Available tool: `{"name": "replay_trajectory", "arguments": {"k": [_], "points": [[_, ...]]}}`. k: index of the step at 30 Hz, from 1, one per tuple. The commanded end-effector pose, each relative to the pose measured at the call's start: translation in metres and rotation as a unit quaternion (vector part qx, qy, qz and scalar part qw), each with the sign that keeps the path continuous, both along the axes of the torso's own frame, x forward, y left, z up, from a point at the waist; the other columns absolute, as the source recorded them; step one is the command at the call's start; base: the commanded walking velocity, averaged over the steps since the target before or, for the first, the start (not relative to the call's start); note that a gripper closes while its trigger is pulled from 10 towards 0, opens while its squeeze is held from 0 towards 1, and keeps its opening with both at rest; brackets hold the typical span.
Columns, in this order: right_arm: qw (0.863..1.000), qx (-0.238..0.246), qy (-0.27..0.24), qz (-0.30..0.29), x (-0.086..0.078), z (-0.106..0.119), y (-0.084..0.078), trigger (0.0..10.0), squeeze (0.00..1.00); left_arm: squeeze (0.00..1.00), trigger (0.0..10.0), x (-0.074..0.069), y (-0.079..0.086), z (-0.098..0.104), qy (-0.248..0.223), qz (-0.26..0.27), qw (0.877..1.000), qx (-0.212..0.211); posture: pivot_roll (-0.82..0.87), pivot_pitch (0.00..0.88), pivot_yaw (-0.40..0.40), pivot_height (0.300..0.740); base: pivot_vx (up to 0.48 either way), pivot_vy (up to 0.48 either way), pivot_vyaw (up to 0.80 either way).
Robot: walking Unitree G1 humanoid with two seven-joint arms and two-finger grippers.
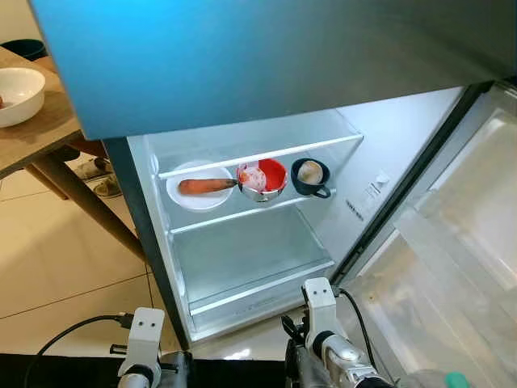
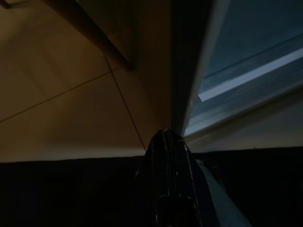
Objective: Restocking fridge
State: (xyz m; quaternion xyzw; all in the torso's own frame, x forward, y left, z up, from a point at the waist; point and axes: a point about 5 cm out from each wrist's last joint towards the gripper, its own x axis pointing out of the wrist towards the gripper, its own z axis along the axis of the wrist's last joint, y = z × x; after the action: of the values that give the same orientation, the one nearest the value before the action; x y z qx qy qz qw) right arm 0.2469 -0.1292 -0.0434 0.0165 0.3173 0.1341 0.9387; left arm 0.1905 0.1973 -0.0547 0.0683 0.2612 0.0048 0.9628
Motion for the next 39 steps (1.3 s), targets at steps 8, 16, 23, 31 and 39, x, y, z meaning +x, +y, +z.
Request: {"name": "replay_trajectory", "arguments": {"k": [8,16,23,31,39], "points": [[1.0,-0.004,0.004,0.0,-0.006,-0.004,-0.002,10.0,0.0,0.0,10.0,-0.015,0.017,-0.005,0.004,0.067,0.998,0.009,-0.02,0.078,-0.077,0.636,0.0,0.0,0.0],[1.0,0.0,0.005,-0.004,-0.009,-0.005,-0.006,10.0,0.0,0.0,10.0,-0.026,0.036,-0.006,0.007,0.125,0.992,0.023,-0.02,0.072,-0.076,0.636,0.0,0.0,0.0],[1.0,0.008,0.007,0.016,-0.011,-0.006,-0.005,10.0,0.0,0.0,10.0,-0.027,0.029,-0.008,0.006,0.116,0.993,0.016,-0.02,0.071,-0.079,0.646,0.0,0.0,0.0],[1.0,-0.01,0.007,-0.003,-0.01,-0.007,-0.008,10.0,0.0,0.0,10.0,-0.026,0.023,-0.008,0.006,0.105,0.994,0.013,-0.02,0.069,-0.077,0.656,0.0,0.0,0.0],[1.0,-0.021,0.006,0.002,-0.01,-0.007,-0.01,10.0,0.0,0.0,10.0,-0.024,0.025,-0.008,0.006,0.101,0.995,0.015,-0.02,0.071,-0.077,0.656,0.0,0.0,0.0]]}}
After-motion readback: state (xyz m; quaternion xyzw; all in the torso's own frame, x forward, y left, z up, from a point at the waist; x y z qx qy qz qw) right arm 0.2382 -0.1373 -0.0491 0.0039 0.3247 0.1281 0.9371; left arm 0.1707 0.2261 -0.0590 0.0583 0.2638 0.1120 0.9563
